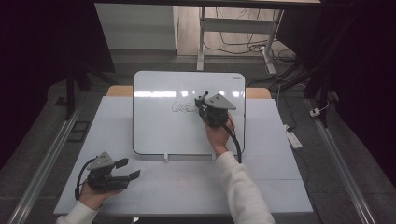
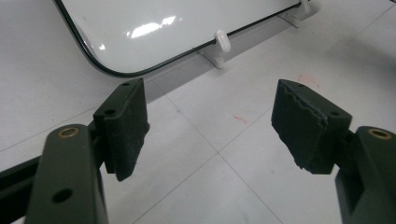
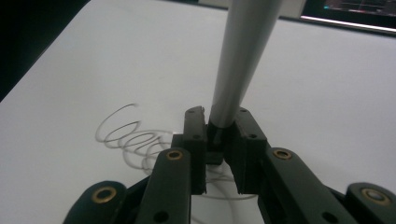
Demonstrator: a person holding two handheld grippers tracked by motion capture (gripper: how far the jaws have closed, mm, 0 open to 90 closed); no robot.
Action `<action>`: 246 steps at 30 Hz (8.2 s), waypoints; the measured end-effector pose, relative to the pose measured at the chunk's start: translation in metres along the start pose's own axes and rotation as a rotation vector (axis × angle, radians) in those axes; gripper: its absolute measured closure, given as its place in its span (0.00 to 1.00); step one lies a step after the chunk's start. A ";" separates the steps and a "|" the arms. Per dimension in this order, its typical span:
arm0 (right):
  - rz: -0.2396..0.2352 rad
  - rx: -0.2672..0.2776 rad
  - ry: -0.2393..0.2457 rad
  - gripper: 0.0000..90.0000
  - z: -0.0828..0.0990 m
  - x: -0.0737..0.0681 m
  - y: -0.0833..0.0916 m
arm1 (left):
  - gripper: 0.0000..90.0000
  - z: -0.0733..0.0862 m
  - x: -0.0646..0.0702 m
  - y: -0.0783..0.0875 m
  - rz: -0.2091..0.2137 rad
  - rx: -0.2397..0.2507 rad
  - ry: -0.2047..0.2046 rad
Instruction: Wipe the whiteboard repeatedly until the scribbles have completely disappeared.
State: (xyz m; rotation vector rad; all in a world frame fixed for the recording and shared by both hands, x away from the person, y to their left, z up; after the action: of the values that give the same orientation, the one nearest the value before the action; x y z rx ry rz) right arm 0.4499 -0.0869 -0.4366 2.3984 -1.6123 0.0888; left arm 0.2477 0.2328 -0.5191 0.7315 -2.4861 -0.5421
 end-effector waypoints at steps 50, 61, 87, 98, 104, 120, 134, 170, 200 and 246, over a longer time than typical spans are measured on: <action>-0.147 -0.013 0.124 0.87 -0.024 -0.058 -0.032 | 0.31 0.002 -0.004 0.002 -0.013 0.007 0.006; -0.228 -0.038 0.177 0.87 -0.009 -0.069 -0.020 | 0.31 0.001 -0.004 0.002 -0.014 0.007 0.009; -0.140 -0.016 0.079 0.87 -0.008 -0.043 -0.016 | 0.31 0.001 -0.004 0.003 -0.017 0.011 0.006; -0.167 -0.027 0.122 0.87 -0.004 -0.048 -0.012 | 0.31 0.002 -0.006 0.002 -0.015 0.008 0.013; -0.133 -0.025 0.114 0.87 -0.003 -0.043 -0.010 | 0.31 0.002 -0.005 0.002 -0.019 0.006 0.007; -0.123 -0.014 0.121 0.87 0.001 -0.048 -0.007 | 0.31 0.002 -0.007 0.002 -0.017 0.005 0.013; -0.138 -0.010 0.175 0.87 0.008 -0.053 0.000 | 0.31 0.001 -0.008 -0.002 -0.012 -0.001 0.020; -0.125 -0.009 0.167 0.87 -0.003 -0.042 -0.009 | 0.31 0.002 -0.010 -0.001 -0.010 0.003 0.024; -0.059 -0.013 0.045 0.87 0.015 -0.019 0.010 | 0.31 0.002 -0.008 -0.001 -0.016 0.003 0.019; 0.005 -0.008 0.007 0.87 0.012 0.029 0.016 | 0.31 0.001 -0.010 0.000 -0.018 0.006 0.022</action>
State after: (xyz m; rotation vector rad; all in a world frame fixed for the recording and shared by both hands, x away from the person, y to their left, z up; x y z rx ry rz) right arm 0.4452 -0.1219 -0.4404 2.3850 -1.6128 0.0919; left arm 0.2545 0.2387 -0.5239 0.7586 -2.4638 -0.5310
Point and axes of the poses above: each handheld gripper's, and its own axes: y roughly backward along the jaws, z roughly out of its underside, x roughly to its right, the point moved 2 cm from there along -y, roughly forward along the jaws, and after that the axes turned 15 degrees about z, right-handed, at the moved point
